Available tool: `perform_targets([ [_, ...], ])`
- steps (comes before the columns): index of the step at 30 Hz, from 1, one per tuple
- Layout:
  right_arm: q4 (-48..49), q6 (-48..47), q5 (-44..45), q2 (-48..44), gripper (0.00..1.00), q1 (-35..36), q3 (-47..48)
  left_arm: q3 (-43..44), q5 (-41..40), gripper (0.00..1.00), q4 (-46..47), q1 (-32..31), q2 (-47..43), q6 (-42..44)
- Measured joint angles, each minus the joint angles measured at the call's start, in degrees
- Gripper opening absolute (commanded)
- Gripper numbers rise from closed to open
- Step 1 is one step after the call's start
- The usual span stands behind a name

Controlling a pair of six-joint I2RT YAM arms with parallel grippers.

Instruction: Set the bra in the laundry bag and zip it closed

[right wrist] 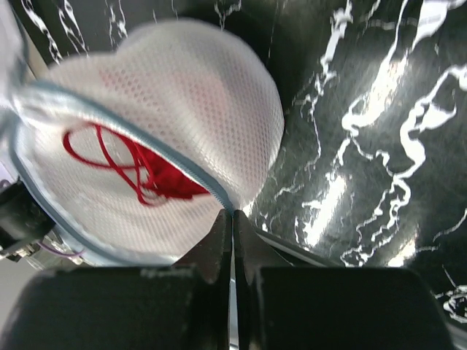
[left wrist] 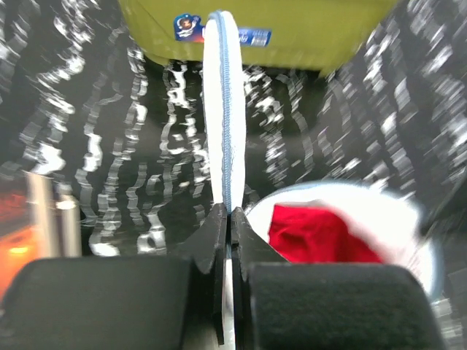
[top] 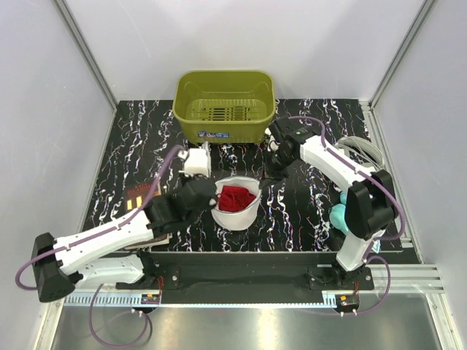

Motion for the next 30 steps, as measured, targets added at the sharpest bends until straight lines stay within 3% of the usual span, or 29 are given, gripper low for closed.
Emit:
perform_targets([
  [8,-0.17,0.02,-1.07,5.18,0.00,-1.14,4.00,0.52,-11.50,0.00,-2.14,-12.26,4.96,14.08],
  [16,-0.11,0.48,-2.93,7.65,0.00,-2.19,5.44,3.72,-18.73,0.00,-1.20,-23.78,15.76,25.31],
  [18,-0.07,0.70,-3.34,7.65,0.00,-2.40,5.44,3.72,-19.17,0.04,-1.16,-25.51,18.05,26.40],
  [22,0.00,0.92,-4.02,7.67,0.00,-2.80,5.44,3.72,-17.42,0.19,-1.31,-27.30,20.70,27.28],
  [27,0.68,0.90,-4.39,7.67,0.00,-3.06,5.25,3.61,-9.49,0.57,-1.11,-27.47,19.67,27.15],
  [29,1.33,0.90,-4.42,7.67,0.00,-3.06,4.66,2.67,-4.37,0.65,-0.74,-27.50,17.35,26.77],
  [30,1.75,0.90,-4.42,7.67,0.00,-3.06,4.15,1.81,-2.32,0.74,-0.63,-27.50,15.56,26.62],
])
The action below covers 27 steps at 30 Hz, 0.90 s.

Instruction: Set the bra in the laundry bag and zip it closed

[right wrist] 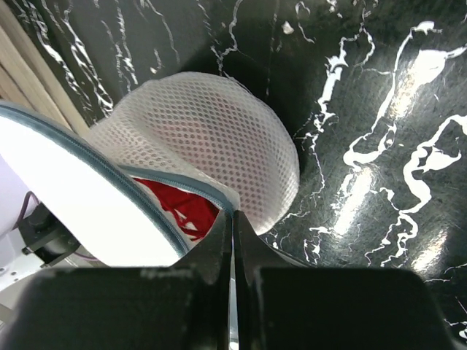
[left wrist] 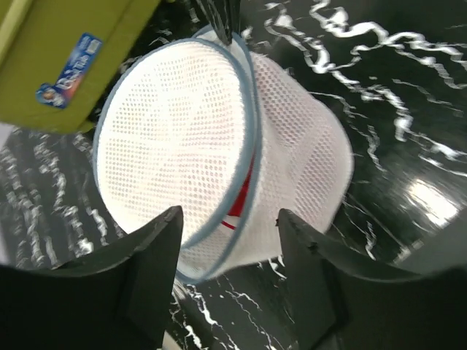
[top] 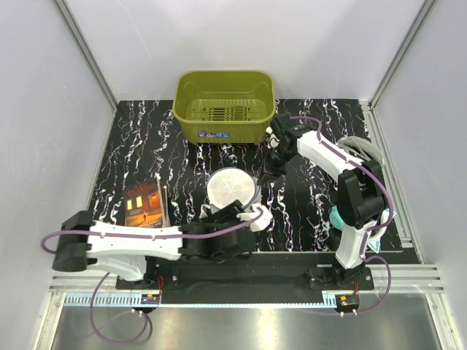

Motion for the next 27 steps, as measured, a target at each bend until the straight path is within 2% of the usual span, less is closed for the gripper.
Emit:
perform_targets([
  [1,0.13,0.00,0.00,0.00,0.00,0.00,-0.52,-0.68,1.53,0.81,-0.07,0.00,-1.68,0.00],
  [4,0.61,-0.02,-0.04,-0.09,0.00,0.00,-1.97,-2.45,7.63,0.87,-0.66,0.46,-9.77,-1.05],
  [7,1.86,-0.57,-0.55,-0.63,0.00,0.00,-3.26,-2.47,14.49,0.94,-0.96,3.72,-18.40,-2.51],
  [10,2.73,-1.88,-0.87,-1.62,0.00,0.00,-4.26,-2.21,21.31,0.99,-1.14,12.11,-26.40,-5.53],
  [15,4.74,-4.92,-0.98,-3.06,0.00,0.00,-5.95,-1.84,35.69,0.99,-1.09,32.30,-31.78,-12.13],
  [19,6.84,-7.74,-1.09,-5.20,0.00,0.00,-8.46,-0.98,47.39,0.99,-1.97,47.01,-24.59,-17.81],
  [22,8.46,-9.73,-1.49,-7.65,0.00,0.00,-10.80,-0.96,54.86,0.99,-2.40,53.22,-16.57,-20.57],
  [27,10.88,-12.90,-3.58,-11.52,0.00,0.00,-14.12,-0.96,66.36,0.99,-0.96,58.38,-4.57,-21.88],
])
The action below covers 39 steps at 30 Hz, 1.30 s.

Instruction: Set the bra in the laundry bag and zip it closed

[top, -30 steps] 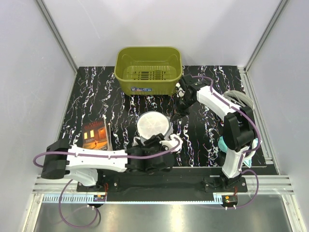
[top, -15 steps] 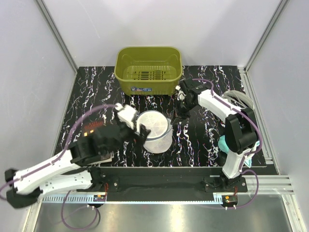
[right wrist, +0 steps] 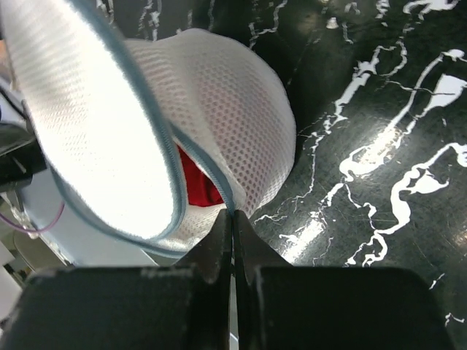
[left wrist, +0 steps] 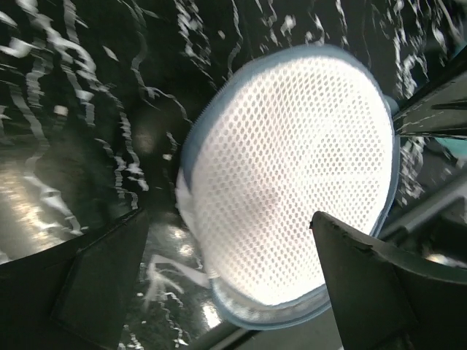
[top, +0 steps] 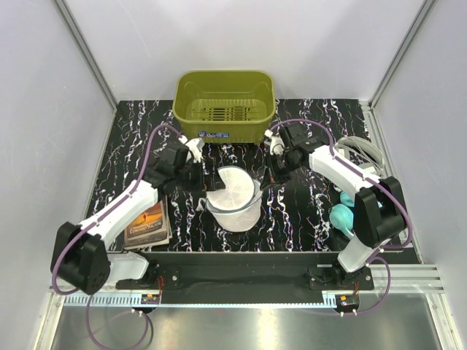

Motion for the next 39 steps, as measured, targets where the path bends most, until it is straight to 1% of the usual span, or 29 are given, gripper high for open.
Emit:
perform_targets([
  [1,0.28,-0.59,-0.61,-0.48,0.00,0.00,-0.33,0.00,2.27,0.99,0.92,0.55,1.49,-0.07],
  [2,0.50,-1.16,-1.09,-0.81,0.00,0.00,-0.50,0.00,4.68,0.96,2.05,0.96,2.58,-0.07],
  [5,1.14,-2.23,-2.34,-1.05,0.00,0.00,-0.61,-0.02,11.37,0.82,6.34,1.40,4.37,0.02],
  [6,1.22,-2.43,-2.40,-1.03,0.00,0.00,-0.61,-0.02,13.88,0.71,7.85,1.40,4.98,0.11],
  [8,1.07,-2.54,-2.27,-0.98,0.00,0.00,-0.24,-0.15,16.79,0.61,9.66,1.40,5.92,-0.24],
  [9,1.05,-2.54,-2.25,-0.79,0.00,0.00,0.11,-0.66,17.90,0.51,10.82,1.40,6.16,-0.63],
  [11,0.79,-2.21,-1.92,0.50,0.00,0.00,2.38,-2.69,18.99,0.44,12.66,1.40,5.99,-1.84],
  [12,0.94,-1.79,-1.68,1.70,0.00,0.00,4.26,-4.13,19.12,0.38,13.66,1.40,5.64,-2.82],
  [15,0.81,-0.22,-0.87,5.27,0.00,-0.04,9.79,-8.96,18.91,0.31,15.61,1.33,4.09,-6.93],
  [16,0.57,0.44,-0.70,6.71,0.00,-0.04,11.91,-10.38,18.69,0.26,16.06,1.14,3.50,-8.55],
  [17,0.24,1.14,-0.74,8.31,0.02,-0.04,14.19,-11.58,18.43,0.24,16.68,0.74,2.97,-10.08],
  [18,-0.13,1.84,-0.76,9.90,0.05,-0.07,16.48,-12.68,17.97,0.21,17.59,0.09,2.49,-12.04],
  [19,-0.74,2.64,-0.76,11.47,0.14,-0.07,18.64,-13.42,17.57,0.17,18.40,-0.72,2.14,-13.90],
  [21,-2.73,4.50,-0.70,14.78,0.24,-0.07,23.15,-13.94,16.46,0.11,20.06,-2.62,1.95,-17.57],
  [22,-3.28,5.55,-0.68,15.91,0.37,-0.07,24.65,-13.97,15.91,0.08,20.92,-3.26,1.95,-19.06],
  [23,-4.00,6.78,-0.59,17.09,0.43,-0.07,26.18,-13.97,15.30,0.04,22.23,-4.11,1.95,-21.16],
  [24,-4.79,8.00,-0.50,17.59,0.47,-0.09,26.88,-13.97,14.64,0.01,23.28,-4.74,1.95,-22.91],
  [25,-5.95,9.09,-0.07,17.68,0.55,-0.09,27.30,-13.97,13.81,0.00,24.15,-5.25,1.95,-24.59],
  [27,-8.41,11.02,1.38,17.64,0.65,-0.13,28.00,-13.97,12.11,0.00,25.49,-5.70,1.95,-28.28],
  [28,-9.16,11.93,2.36,17.40,0.72,-0.22,28.09,-13.97,11.08,0.00,26.08,-5.75,1.95,-29.97],
  [30,-10.51,13.22,4.44,16.02,0.80,-0.72,26.93,-13.97,9.27,0.00,27.06,-5.75,1.95,-33.62],
  [32,-11.87,14.40,6.36,13.16,0.85,-1.81,24.72,-13.97,7.87,0.00,27.82,-5.75,1.99,-36.85],
  [36,-13.70,16.39,10.40,2.45,0.87,-4.68,16.96,-13.97,4.83,0.00,29.03,-6.14,2.05,-44.28],
  [39,-14.32,19.54,11.08,-8.11,0.87,-6.08,9.07,-13.94,2.32,0.00,29.31,-7.52,2.34,-49.13],
])
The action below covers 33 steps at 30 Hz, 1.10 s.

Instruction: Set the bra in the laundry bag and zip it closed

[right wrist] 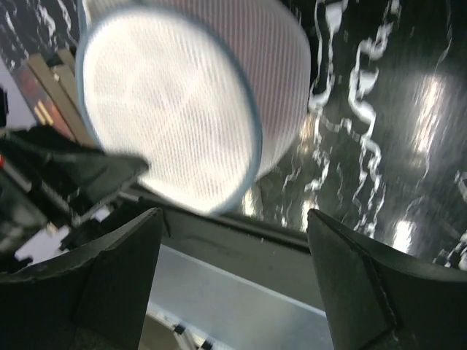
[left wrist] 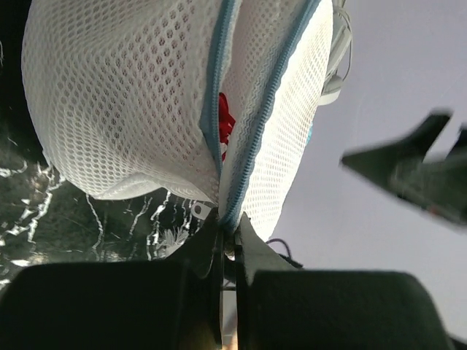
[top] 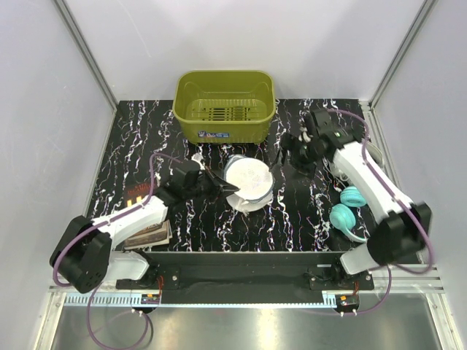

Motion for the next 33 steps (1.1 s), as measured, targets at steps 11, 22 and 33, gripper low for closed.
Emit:
perform_targets([
  [11,21.49,28.81,-10.54,-22.49,0.81,0.63,-32.87,2.84,-9.49,0.00,0.50,-9.01,3.96,-15.76],
  [22,35.95,44.19,-12.07,-23.19,0.66,0.85,-42.07,4.17,-15.10,0.00,1.66,-13.25,5.55,-24.96],
  [33,39.87,45.64,-12.04,-18.58,0.07,1.01,-42.86,4.35,-15.96,0.69,3.52,-15.28,6.43,-24.90],
])
